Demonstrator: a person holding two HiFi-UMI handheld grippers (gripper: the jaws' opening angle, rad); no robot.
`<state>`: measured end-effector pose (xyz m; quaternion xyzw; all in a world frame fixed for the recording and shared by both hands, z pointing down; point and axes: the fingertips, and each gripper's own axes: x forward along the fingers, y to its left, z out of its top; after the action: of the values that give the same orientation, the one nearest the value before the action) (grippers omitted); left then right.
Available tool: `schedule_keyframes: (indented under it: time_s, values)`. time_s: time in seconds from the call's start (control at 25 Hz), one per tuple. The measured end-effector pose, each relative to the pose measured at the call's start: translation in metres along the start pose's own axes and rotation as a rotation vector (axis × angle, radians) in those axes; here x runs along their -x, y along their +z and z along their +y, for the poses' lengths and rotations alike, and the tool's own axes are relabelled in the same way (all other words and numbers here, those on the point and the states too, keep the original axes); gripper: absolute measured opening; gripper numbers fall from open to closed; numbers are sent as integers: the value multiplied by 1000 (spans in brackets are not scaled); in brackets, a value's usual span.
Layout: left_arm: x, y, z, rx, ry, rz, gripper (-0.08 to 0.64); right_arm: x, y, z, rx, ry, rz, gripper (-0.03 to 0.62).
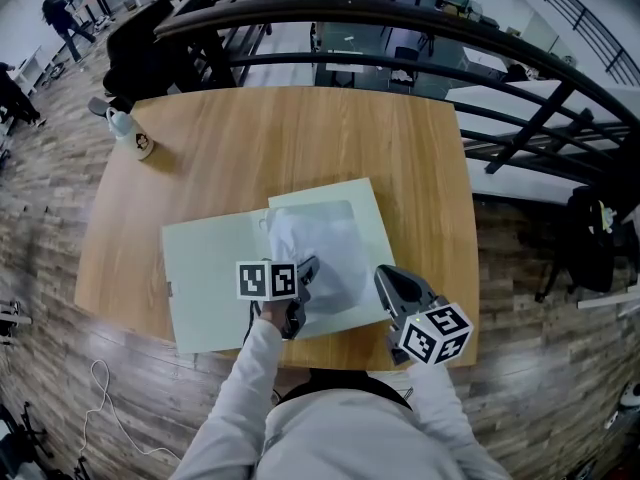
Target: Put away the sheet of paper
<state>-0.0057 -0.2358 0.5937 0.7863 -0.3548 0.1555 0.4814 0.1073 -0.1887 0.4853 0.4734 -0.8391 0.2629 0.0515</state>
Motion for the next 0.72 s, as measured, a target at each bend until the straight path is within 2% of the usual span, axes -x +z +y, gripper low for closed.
schedule_keyframes:
  time_s: [0.28, 0.36, 0.52, 0.72]
  values:
    - [2, 2, -2, -49, 25, -8, 26, 3, 0, 0, 2, 0, -4, 26]
    - [3, 3, -2, -59, 29, -12, 69, 3, 0, 0, 2, -1, -7, 28]
    - [6, 3, -2, -77, 48, -11, 103, 5, 0, 1, 3, 0, -8, 28]
    - [10, 4, 0, -147, 115, -3, 174, 6, 1, 4, 5, 9, -9, 28]
